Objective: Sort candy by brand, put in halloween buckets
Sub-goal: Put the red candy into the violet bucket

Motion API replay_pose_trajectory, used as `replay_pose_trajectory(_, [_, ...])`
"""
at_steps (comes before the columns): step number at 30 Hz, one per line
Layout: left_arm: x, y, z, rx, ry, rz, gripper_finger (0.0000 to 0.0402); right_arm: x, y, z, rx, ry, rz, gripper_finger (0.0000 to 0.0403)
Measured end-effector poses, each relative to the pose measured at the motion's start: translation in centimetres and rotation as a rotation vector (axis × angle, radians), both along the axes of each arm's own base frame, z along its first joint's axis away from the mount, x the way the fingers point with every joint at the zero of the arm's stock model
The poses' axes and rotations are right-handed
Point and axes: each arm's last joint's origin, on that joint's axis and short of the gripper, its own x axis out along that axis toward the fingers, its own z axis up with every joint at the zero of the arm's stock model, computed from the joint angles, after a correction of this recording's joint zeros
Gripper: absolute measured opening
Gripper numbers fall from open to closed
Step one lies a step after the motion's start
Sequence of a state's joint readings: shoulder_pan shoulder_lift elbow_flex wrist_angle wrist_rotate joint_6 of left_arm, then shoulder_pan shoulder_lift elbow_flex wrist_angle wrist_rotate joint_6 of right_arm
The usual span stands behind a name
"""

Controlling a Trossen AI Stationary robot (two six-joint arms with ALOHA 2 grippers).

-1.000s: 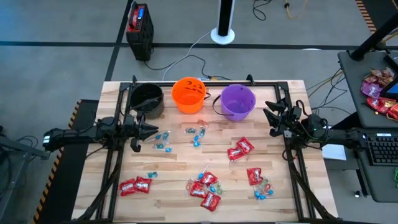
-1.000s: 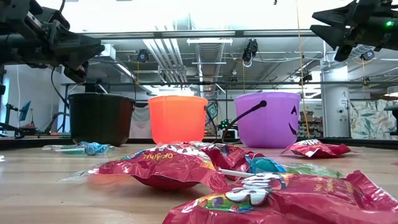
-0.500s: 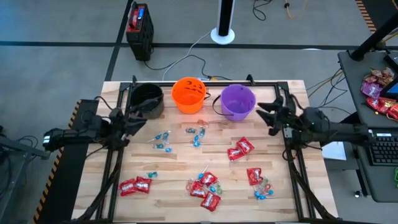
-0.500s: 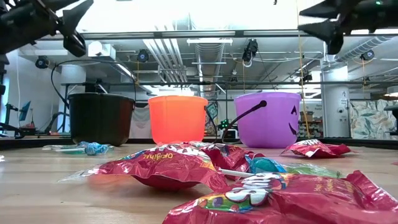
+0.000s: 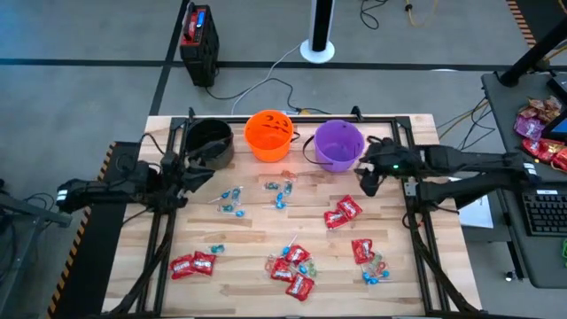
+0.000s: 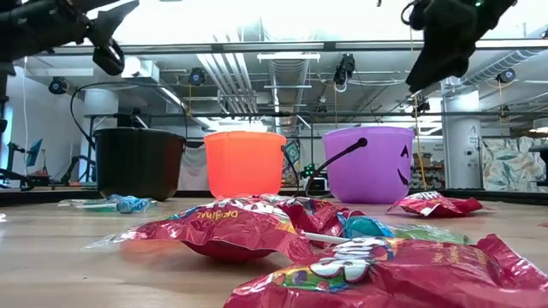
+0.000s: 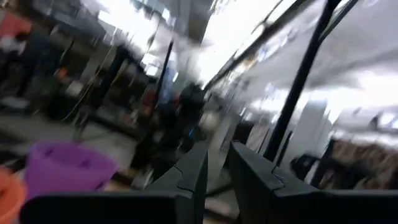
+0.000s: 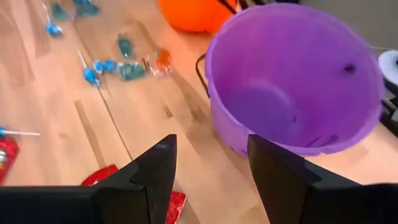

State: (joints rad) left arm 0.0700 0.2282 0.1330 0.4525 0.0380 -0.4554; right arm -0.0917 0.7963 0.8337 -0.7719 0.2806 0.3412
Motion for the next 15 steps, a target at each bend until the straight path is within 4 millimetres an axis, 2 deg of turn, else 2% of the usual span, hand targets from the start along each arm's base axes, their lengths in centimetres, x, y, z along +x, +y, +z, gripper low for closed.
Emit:
replay_pose_trajectory(4, [0.9, 0.1, 1.5, 0.081, 0.222, 0.036, 0.0052, 0.6, -0.1, -0.1, 0.035, 0.026, -0.037, 0.0189])
replay_pose_trajectory(9, [1.7, 0.3, 2.6, 0.138, 0.508, 0.099, 0.0052, -0.4, 0.1, -0.8, 0.229, 0.172, -0.237, 0.0189])
replay_pose_trajectory(12, [2.2, 0.4, 3.0, 0.203, 0.586, 0.096, 0.0052, -1.3, 0.5, -1.5, 0.411, 0.282, -0.373, 0.0189])
replay_pose_trajectory(15, [2.9, 0.5, 3.5, 0.255, 0.608, 0.111, 0.0052, -1.6, 0.8, -2.5, 0.524, 0.331, -0.437, 0.0189])
